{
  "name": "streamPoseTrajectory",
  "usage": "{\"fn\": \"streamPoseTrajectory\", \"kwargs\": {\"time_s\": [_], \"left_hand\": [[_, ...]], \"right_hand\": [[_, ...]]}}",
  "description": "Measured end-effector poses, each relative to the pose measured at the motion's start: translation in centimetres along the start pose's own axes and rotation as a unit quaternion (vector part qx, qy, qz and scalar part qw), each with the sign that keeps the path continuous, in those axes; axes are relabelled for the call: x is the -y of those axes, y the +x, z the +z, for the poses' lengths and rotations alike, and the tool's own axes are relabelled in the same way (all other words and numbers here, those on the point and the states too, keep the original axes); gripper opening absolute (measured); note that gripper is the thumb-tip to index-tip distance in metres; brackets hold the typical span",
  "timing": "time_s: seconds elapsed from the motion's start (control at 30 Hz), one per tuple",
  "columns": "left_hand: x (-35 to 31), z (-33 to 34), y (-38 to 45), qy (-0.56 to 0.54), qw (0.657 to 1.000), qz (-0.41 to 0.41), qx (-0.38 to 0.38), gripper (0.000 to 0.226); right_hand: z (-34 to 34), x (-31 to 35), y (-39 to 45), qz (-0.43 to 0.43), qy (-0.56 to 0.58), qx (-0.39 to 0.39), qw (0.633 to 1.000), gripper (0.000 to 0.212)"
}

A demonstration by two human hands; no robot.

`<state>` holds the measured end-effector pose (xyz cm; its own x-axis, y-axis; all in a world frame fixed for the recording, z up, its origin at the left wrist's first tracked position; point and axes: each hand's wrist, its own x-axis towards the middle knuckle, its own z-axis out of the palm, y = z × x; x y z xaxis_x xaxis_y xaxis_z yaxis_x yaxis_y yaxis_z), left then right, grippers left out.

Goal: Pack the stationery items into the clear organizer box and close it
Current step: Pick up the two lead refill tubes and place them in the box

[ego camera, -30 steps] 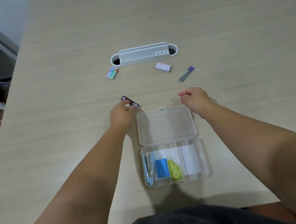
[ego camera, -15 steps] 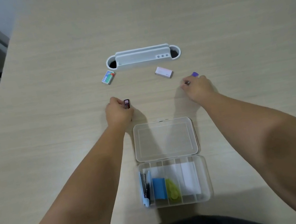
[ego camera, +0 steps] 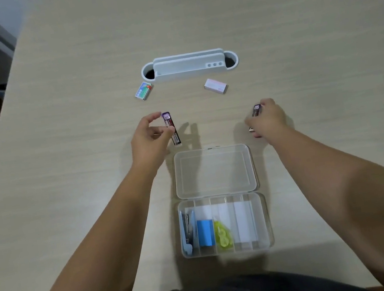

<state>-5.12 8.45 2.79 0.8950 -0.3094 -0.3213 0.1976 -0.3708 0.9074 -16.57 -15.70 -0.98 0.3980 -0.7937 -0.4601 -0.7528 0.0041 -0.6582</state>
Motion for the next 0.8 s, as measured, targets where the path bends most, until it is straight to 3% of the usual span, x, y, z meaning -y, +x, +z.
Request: {"fn": "streamPoseTrajectory", "kwargs": {"time_s": [0.13, 0.27, 0.43, 0.57, 0.7, 0.8], "left_hand": [[1.1, -0.5, -5.0, 0.006, 0.995, 0.02, 0.094, 0.045], [2.9, 0.9, -10.8, 0.054, 0.978, 0.009, 0.203, 0.041], [6.0, 3.5, -14.7, 0.165, 0.94, 0.072, 0.291, 0.037], [7.5, 4.3, -15.1, 0.286, 0.898, 0.165, 0.291, 0.036], [8.2, 4.3, -15.0, 0.405, 0.839, 0.283, 0.226, 0.04], [8.2, 4.5, -15.1, 0.453, 0.831, 0.266, 0.183, 0.042]], "right_hand": [[-0.7, -2.6, -3.2, 0.063, 0.191, 0.065, 0.977, 0.05], [-1.3, -5.2, -6.4, 0.039, 0.245, 0.038, 0.968, 0.039], [-2.1, -7.3, -9.6, 0.042, 0.343, 0.048, 0.937, 0.03], [-2.4, -8.8, -11.7, 0.035, 0.33, 0.074, 0.941, 0.024], [-2.9, -10.1, -13.3, 0.008, 0.251, 0.116, 0.961, 0.025], [-3.1, -10.7, -14.8, -0.023, 0.186, 0.148, 0.971, 0.022]]}}
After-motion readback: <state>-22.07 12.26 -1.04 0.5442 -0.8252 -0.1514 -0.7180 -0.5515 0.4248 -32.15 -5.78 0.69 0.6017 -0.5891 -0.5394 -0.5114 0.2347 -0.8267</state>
